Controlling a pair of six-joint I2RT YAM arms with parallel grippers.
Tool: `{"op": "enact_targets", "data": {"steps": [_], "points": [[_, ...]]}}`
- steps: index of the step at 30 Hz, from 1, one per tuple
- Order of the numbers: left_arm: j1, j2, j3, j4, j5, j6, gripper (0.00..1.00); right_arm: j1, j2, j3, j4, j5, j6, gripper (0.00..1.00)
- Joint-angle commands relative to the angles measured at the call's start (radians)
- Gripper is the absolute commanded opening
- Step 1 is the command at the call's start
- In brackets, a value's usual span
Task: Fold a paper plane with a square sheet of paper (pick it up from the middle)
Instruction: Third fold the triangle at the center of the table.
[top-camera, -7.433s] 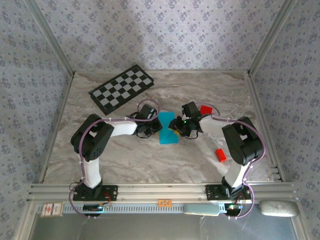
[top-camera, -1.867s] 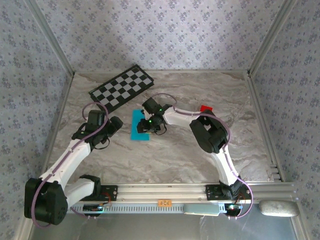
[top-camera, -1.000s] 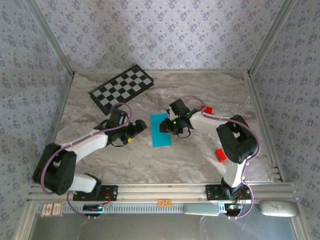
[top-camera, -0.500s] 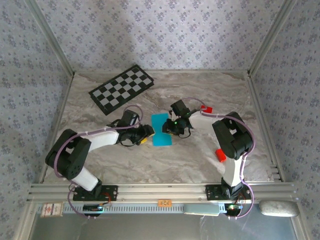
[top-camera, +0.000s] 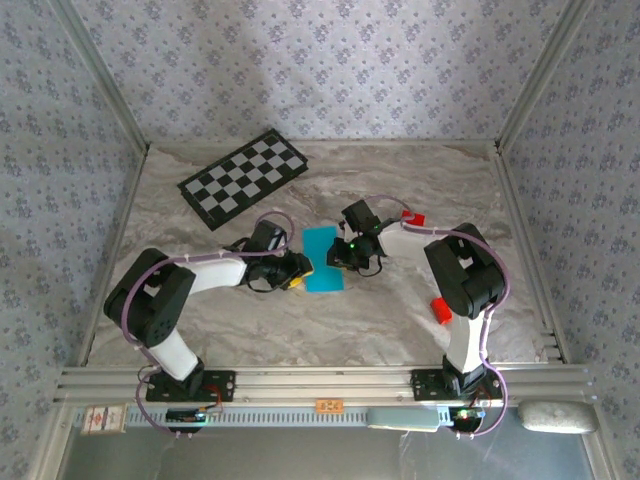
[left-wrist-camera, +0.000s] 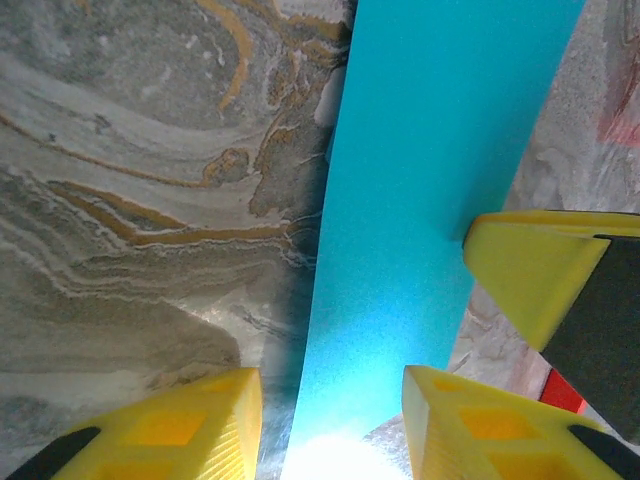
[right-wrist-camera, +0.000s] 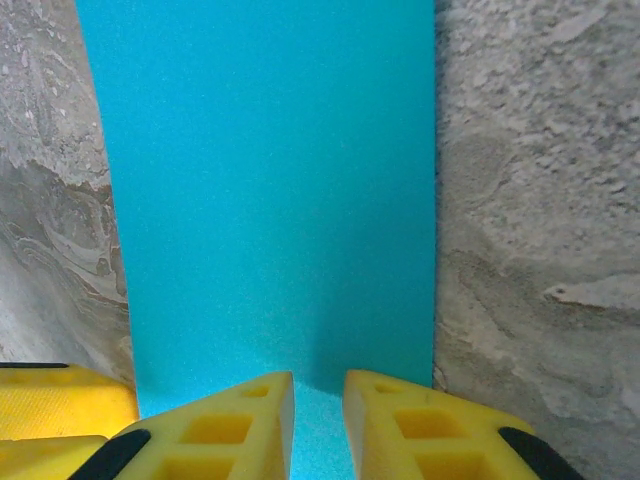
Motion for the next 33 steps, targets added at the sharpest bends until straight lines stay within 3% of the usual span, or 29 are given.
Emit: {"op": "enact_targets", "data": {"steps": [1,23,33], "points": [[-0.006,0.019,0.035,0.008,0.023,0.002,0.41,0.0,0.056,-0.029,-0.077,0.054,-0.005,0.25],[-0.005,0.048,0.021,0.099,0.099,-0.032,0.22,-0.015,0.037,-0.042,-0.048,0.014,0.006,0.24],[0.002,0.045,0.007,0.129,0.104,-0.086,0.03,-0.026,-0.071,-0.054,0.05,-0.024,-0.083,0.37]]}}
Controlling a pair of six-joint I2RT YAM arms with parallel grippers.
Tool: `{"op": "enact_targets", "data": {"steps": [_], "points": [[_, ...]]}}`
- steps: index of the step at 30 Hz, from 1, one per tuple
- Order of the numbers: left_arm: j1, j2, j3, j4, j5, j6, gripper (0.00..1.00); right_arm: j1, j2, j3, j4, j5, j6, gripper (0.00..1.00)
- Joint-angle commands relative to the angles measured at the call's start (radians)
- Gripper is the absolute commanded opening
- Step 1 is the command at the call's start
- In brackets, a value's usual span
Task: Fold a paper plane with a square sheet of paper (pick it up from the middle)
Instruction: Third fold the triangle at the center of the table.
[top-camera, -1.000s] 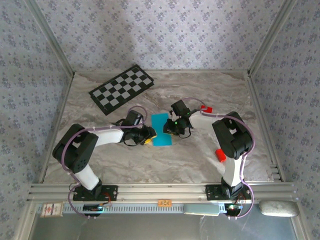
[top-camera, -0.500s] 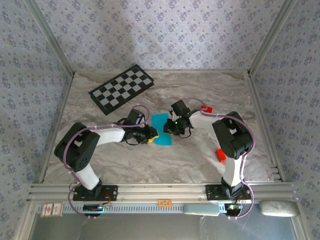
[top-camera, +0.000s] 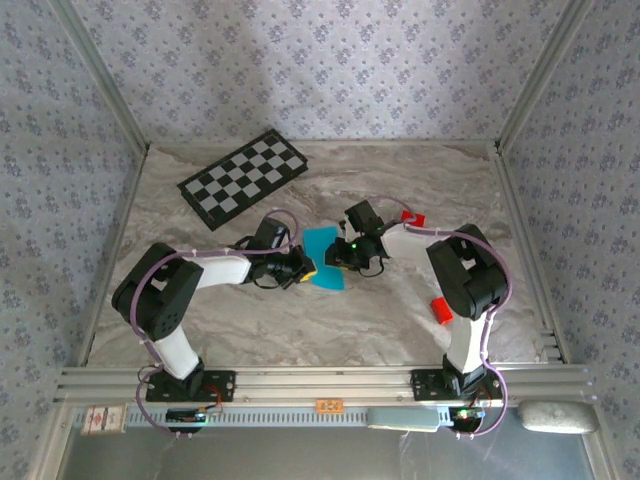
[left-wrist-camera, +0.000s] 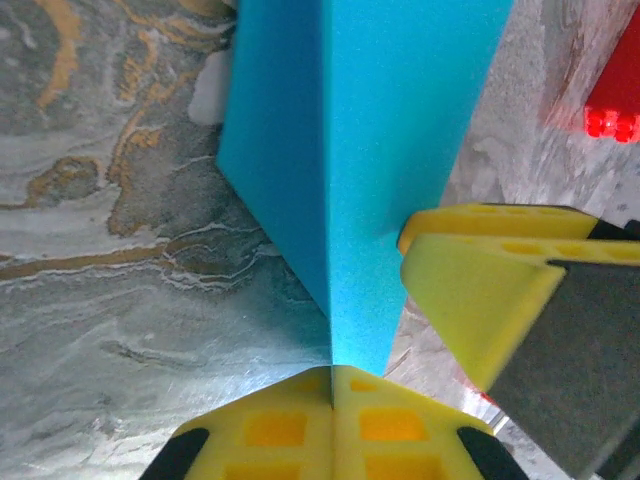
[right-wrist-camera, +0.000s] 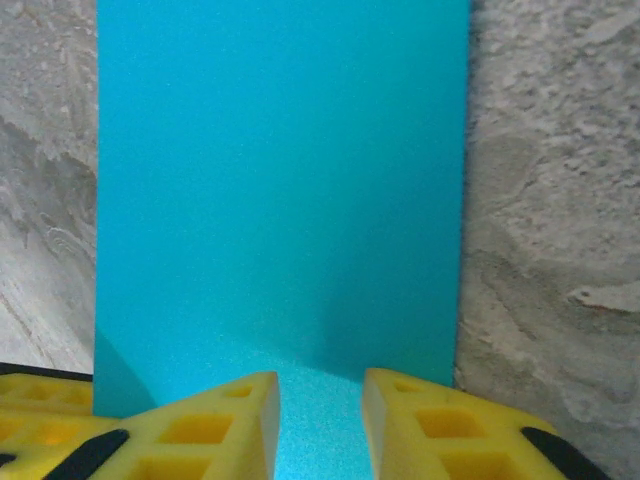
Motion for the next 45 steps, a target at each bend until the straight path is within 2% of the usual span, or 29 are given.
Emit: {"op": "enact_targets", "data": {"steps": [1,8,14,18,22,26,34,37,45], "points": [[0.008,-0.01,-0.014,0.025,0.011,-0.024,0.02,-0.01,-0.061,-0.02,0.003,0.027,-0.077,0.39],[0.008,-0.034,-0.036,0.074,0.007,-0.097,0.0,0.001,-0.247,-0.122,0.127,0.111,-0.289,0.62],[0.01,-0.05,-0.044,0.09,0.003,-0.143,0.0,0.061,-0.363,-0.226,0.243,0.237,-0.506,0.7],[0.014,-0.055,-0.045,0.095,0.011,-0.164,0.0,0.109,-0.395,-0.3,0.331,0.2,-0.662,0.7],[0.016,-0.055,-0.043,0.098,0.022,-0.18,0.0,0.142,-0.379,-0.333,0.365,0.168,-0.752,0.7],[0.019,-0.058,-0.039,0.091,0.026,-0.183,0.0,0.187,-0.366,-0.407,0.473,0.173,-0.844,0.71],[0.02,-0.052,-0.03,0.076,0.02,-0.183,0.0,0.224,-0.286,-0.435,0.571,0.19,-0.897,0.71],[0.019,-0.052,-0.026,0.071,0.02,-0.183,0.0,0.232,-0.25,-0.43,0.604,0.234,-0.903,0.69],[0.019,-0.046,-0.025,0.069,0.021,-0.183,0.0,0.227,-0.236,-0.433,0.658,0.241,-0.916,0.58]]}}
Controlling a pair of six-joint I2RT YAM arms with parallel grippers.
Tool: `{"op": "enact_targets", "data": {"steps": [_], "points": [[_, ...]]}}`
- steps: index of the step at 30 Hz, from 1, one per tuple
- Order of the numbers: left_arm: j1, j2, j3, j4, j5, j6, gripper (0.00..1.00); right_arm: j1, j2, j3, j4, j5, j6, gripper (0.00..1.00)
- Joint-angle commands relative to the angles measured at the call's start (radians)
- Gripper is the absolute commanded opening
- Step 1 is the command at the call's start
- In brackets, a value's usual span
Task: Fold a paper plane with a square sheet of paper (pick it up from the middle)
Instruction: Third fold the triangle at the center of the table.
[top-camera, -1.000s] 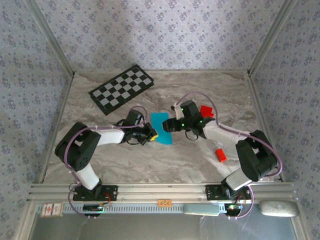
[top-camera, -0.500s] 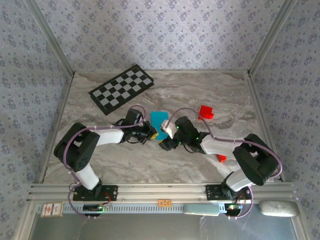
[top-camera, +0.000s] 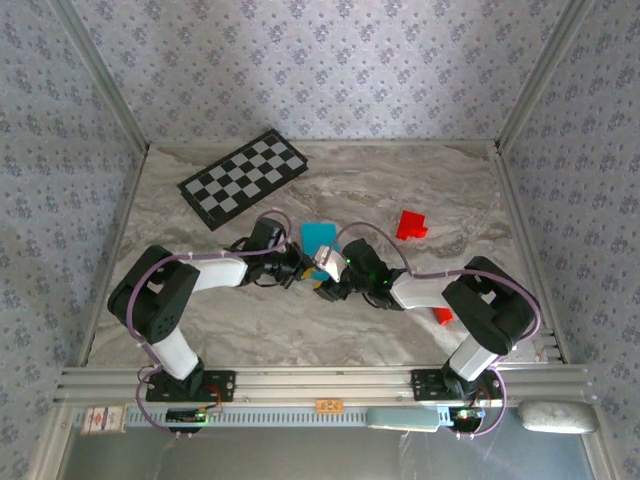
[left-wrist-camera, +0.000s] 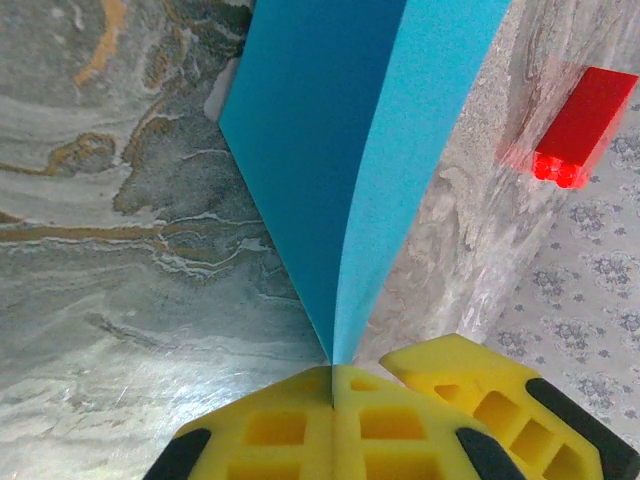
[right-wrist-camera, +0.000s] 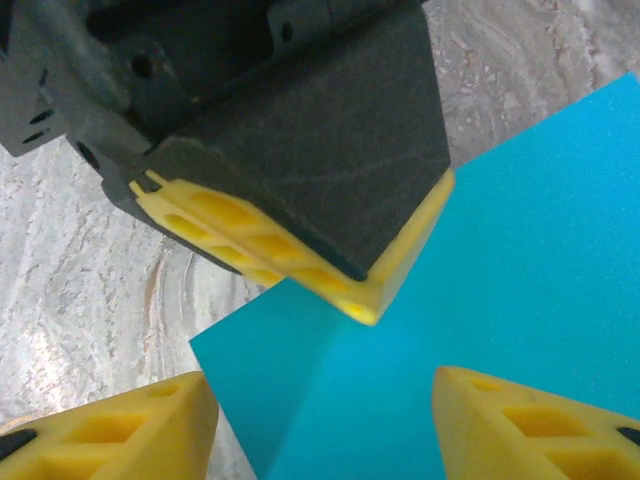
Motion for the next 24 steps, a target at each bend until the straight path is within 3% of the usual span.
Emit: {"op": "enact_targets", "data": {"steps": [1,12,20,24], "points": [[0.007,-0.019,0.01,-0.006,0.011,-0.006,0.0,0.0,-0.004,-0.007,0.049,0.01,-0.026,0.56],[0.007,-0.016,0.011,-0.017,0.011,-0.01,0.03,0.002,-0.012,-0.011,0.039,-0.016,-0.039,0.26],[0.007,-0.015,0.015,-0.026,0.007,-0.008,0.05,0.002,-0.023,-0.01,0.025,-0.024,-0.04,0.29],[0.007,-0.016,0.015,-0.032,0.003,-0.006,0.05,0.002,-0.035,-0.012,0.022,-0.034,-0.042,0.24]]}}
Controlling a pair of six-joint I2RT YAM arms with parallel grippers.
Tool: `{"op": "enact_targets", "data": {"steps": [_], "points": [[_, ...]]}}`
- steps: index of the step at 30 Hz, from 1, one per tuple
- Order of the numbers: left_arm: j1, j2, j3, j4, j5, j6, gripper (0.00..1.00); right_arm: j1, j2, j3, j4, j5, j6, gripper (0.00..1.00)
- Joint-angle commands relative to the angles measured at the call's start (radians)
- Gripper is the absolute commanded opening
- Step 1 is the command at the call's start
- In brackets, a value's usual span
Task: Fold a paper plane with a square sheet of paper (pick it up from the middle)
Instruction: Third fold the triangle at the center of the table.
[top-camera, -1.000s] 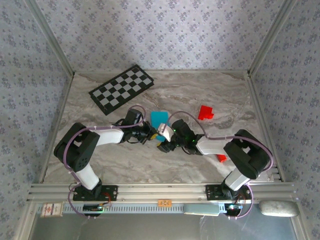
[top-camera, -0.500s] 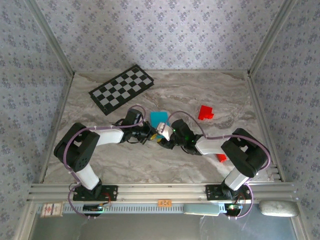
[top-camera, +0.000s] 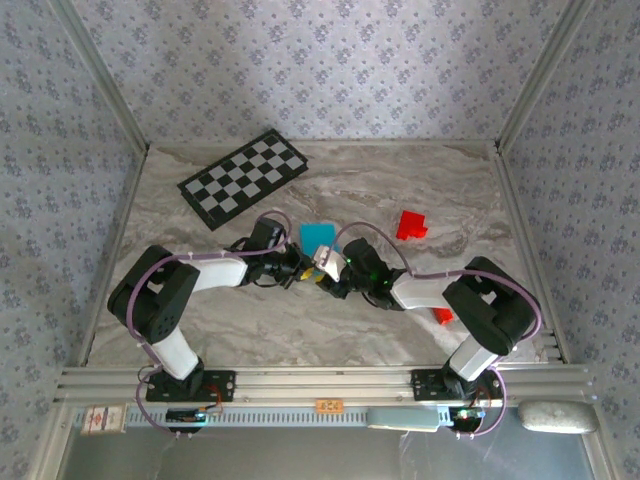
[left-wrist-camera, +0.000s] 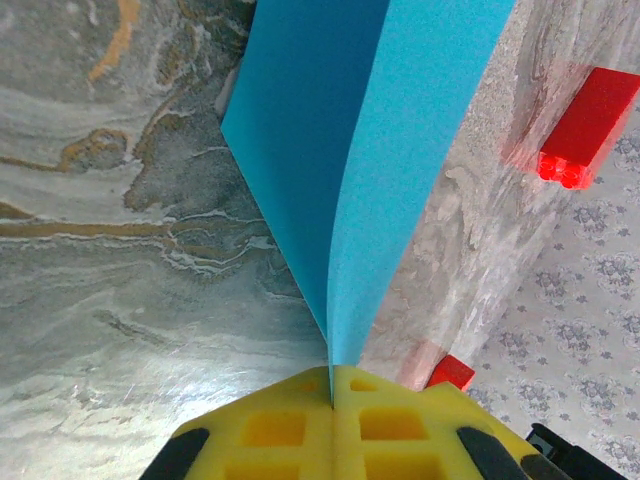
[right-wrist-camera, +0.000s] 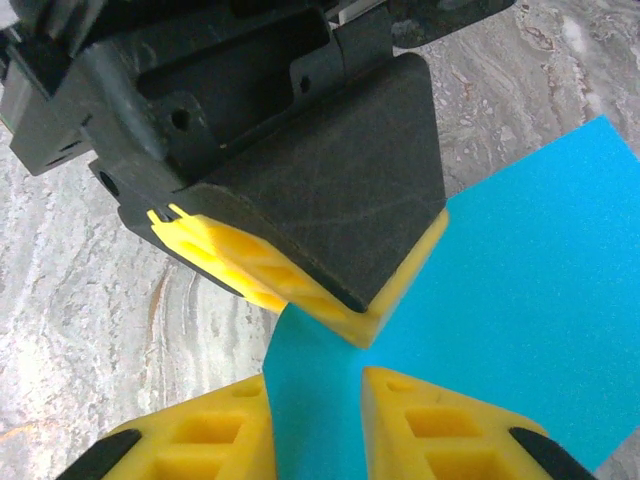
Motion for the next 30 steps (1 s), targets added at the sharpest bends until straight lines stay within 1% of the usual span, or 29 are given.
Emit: {"op": "enact_targets", "data": {"steps": [1,4,7,11,13,15,19,25,30], "points": [[0.008,-0.016,0.015,-0.027,0.001,-0.005,0.06,0.002,-0.031,-0.007,-0.006,-0.027,-0.011,0.21],[0.016,-0.029,0.015,-0.05,-0.005,0.008,0.09,0.002,-0.03,-0.007,-0.015,-0.043,-0.013,0.13],[0.053,-0.078,0.006,-0.128,-0.029,0.057,0.14,0.0,-0.026,-0.007,-0.031,-0.072,-0.009,0.08],[0.107,-0.174,0.014,-0.264,-0.096,0.144,0.23,0.001,-0.019,-0.012,-0.039,-0.109,0.021,0.05],[0.117,-0.207,0.035,-0.303,-0.123,0.186,0.27,0.0,-0.018,-0.019,-0.031,-0.143,0.05,0.04],[0.116,-0.21,0.062,-0.319,-0.132,0.219,0.28,0.001,-0.014,-0.029,-0.02,-0.17,0.082,0.04],[0.113,-0.148,0.115,-0.304,-0.112,0.251,0.29,0.005,-0.012,-0.052,0.01,-0.22,0.144,0.03],[0.094,0.002,0.213,-0.302,-0.081,0.298,0.25,0.009,-0.013,-0.075,0.035,-0.243,0.203,0.03],[0.061,0.126,0.307,-0.355,-0.075,0.344,0.22,0.01,-0.008,-0.077,0.041,-0.246,0.236,0.03]]}}
